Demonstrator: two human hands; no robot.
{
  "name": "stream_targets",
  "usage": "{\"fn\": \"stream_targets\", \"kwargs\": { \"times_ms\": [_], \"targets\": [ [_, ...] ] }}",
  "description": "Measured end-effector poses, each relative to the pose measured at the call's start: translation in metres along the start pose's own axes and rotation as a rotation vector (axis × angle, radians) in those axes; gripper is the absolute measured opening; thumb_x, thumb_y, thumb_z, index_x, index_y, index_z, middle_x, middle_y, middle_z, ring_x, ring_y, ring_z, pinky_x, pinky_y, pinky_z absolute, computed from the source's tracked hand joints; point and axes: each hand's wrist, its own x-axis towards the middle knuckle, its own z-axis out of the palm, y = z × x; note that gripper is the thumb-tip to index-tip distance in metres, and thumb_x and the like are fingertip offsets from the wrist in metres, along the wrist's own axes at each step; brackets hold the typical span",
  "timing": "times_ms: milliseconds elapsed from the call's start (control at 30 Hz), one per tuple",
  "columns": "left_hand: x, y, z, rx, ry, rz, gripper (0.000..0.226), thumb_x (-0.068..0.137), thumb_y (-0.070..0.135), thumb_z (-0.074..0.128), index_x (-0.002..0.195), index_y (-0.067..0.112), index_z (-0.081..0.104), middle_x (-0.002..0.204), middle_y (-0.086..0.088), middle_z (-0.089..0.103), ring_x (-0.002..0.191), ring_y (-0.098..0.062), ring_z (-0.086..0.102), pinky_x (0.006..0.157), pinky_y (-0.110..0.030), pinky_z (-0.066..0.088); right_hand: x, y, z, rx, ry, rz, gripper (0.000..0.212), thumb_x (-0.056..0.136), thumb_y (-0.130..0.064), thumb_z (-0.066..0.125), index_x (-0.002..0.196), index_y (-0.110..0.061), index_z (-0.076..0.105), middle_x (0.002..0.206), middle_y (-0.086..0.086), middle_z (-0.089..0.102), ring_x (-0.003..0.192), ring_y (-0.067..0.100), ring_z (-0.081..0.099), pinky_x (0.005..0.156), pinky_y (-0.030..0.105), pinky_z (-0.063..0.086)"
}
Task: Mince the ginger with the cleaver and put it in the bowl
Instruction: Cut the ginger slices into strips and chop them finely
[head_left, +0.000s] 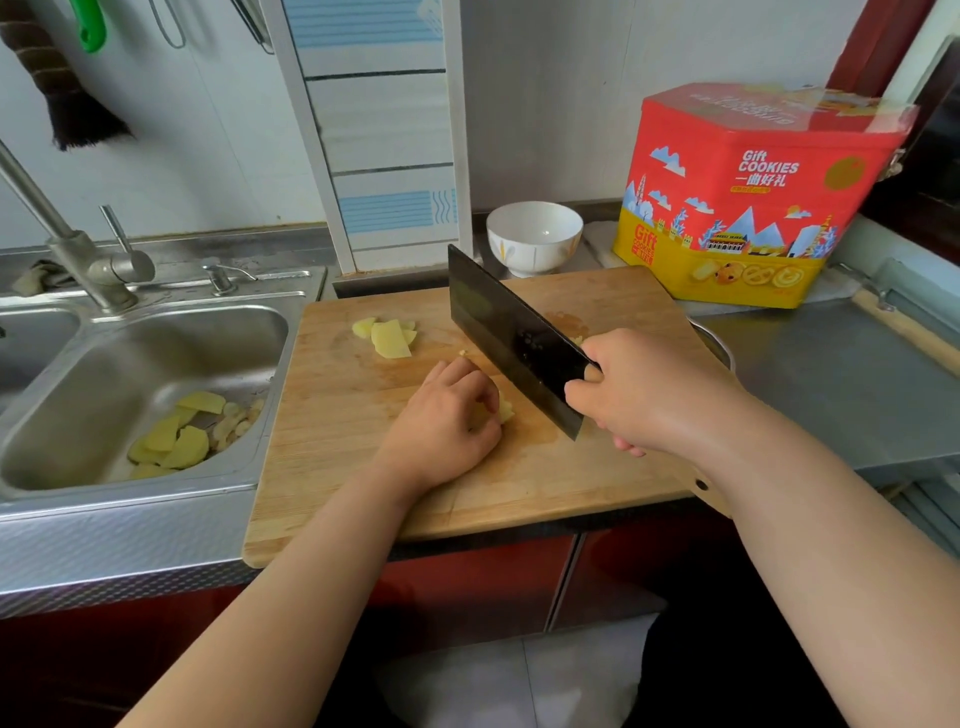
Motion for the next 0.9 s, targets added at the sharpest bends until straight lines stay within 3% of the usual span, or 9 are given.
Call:
{"fn": "stream_targets", "kwargs": {
  "times_ms": [167,300,400,467,600,700,767,833,900],
  "targets": [
    [-0.001,0.000,0.000,-0.022,0.006,-0.003,0.010,0.082,0.026,0.065,0.086,0.027,0.056,0.096,0.013,0.047,0.092,-0.010,0.043,0.084,-0.023,0.040,-0.002,-0.007,0.004,-0.044,-0.037,-0.028,0.019,0.097,-0.020,0.045,0.079,-0.021,0.046,0.069,0.007,0.058,0.049,0.019,0.055,0.043,0.024,0.044],
    [0.000,0.000,0.003,-0.015,0.024,-0.003,0.014,0.081,0.025,0.065,0.084,0.030,0.052,0.094,0.010,0.048,0.090,-0.011,0.043,0.082,-0.022,0.040,-0.002,-0.011,0.008,-0.081,-0.042,-0.010,0.012,0.097,-0.020,0.043,0.089,-0.016,0.050,0.070,0.010,0.062,0.048,0.020,0.057,0.043,0.025,0.045],
    [-0.001,0.000,0.004,-0.001,0.030,0.002,0.011,0.080,0.025,0.064,0.085,0.027,0.055,0.095,0.009,0.050,0.089,-0.012,0.042,0.081,-0.022,0.040,0.000,-0.014,0.012,-0.122,-0.059,-0.004,0.016,0.097,-0.019,0.041,0.081,-0.018,0.043,0.062,0.007,0.057,0.045,0.019,0.055,0.043,0.024,0.043],
    [-0.001,0.000,0.004,0.016,0.025,-0.007,0.010,0.081,0.024,0.065,0.086,0.024,0.057,0.095,0.008,0.051,0.089,-0.012,0.042,0.080,-0.022,0.038,0.004,-0.016,0.015,-0.142,-0.078,0.018,0.007,0.098,-0.018,0.041,0.095,-0.015,0.046,0.065,0.007,0.056,0.047,0.019,0.055,0.045,0.025,0.045],
    [-0.001,0.000,0.005,0.032,0.037,-0.006,0.011,0.080,0.024,0.066,0.086,0.024,0.057,0.094,0.007,0.051,0.090,-0.012,0.042,0.079,-0.023,0.039,0.010,-0.016,0.023,-0.150,-0.112,0.044,0.025,0.099,-0.018,0.041,0.122,-0.014,0.050,0.068,0.009,0.059,0.050,0.021,0.057,0.051,0.031,0.055],
    [-0.002,0.000,0.006,0.044,0.052,0.004,0.011,0.080,0.025,0.065,0.087,0.023,0.057,0.095,0.008,0.050,0.089,-0.013,0.042,0.079,-0.025,0.041,0.010,-0.008,0.025,-0.097,-0.081,0.040,0.006,0.098,-0.018,0.042,0.096,-0.015,0.046,0.071,0.009,0.058,0.048,0.021,0.056,0.047,0.030,0.053],
    [-0.003,0.000,0.007,0.045,0.072,0.011,0.011,0.080,0.025,0.066,0.088,0.023,0.058,0.096,0.010,0.048,0.089,-0.014,0.043,0.079,-0.027,0.042,0.008,-0.001,0.024,-0.046,-0.063,0.046,0.011,0.097,-0.018,0.042,0.086,-0.019,0.040,0.074,0.007,0.056,0.042,0.017,0.051,0.040,0.023,0.042],
    [-0.005,0.000,0.007,0.023,0.093,0.009,0.013,0.080,0.028,0.066,0.089,0.021,0.058,0.098,0.011,0.047,0.092,-0.015,0.045,0.081,-0.026,0.042,0.007,0.005,0.022,0.012,-0.056,0.042,0.002,0.097,-0.018,0.043,0.099,-0.018,0.043,0.075,0.005,0.056,0.040,0.015,0.049,0.038,0.020,0.037],
    [-0.006,0.000,0.005,-0.015,0.120,0.001,0.015,0.080,0.031,0.062,0.090,0.020,0.058,0.099,0.010,0.048,0.093,-0.015,0.047,0.082,-0.024,0.040,0.004,0.007,0.020,0.037,-0.055,0.025,0.011,0.097,-0.018,0.043,0.108,-0.017,0.046,0.072,0.005,0.055,0.041,0.015,0.049,0.038,0.021,0.038]
  ]
}}
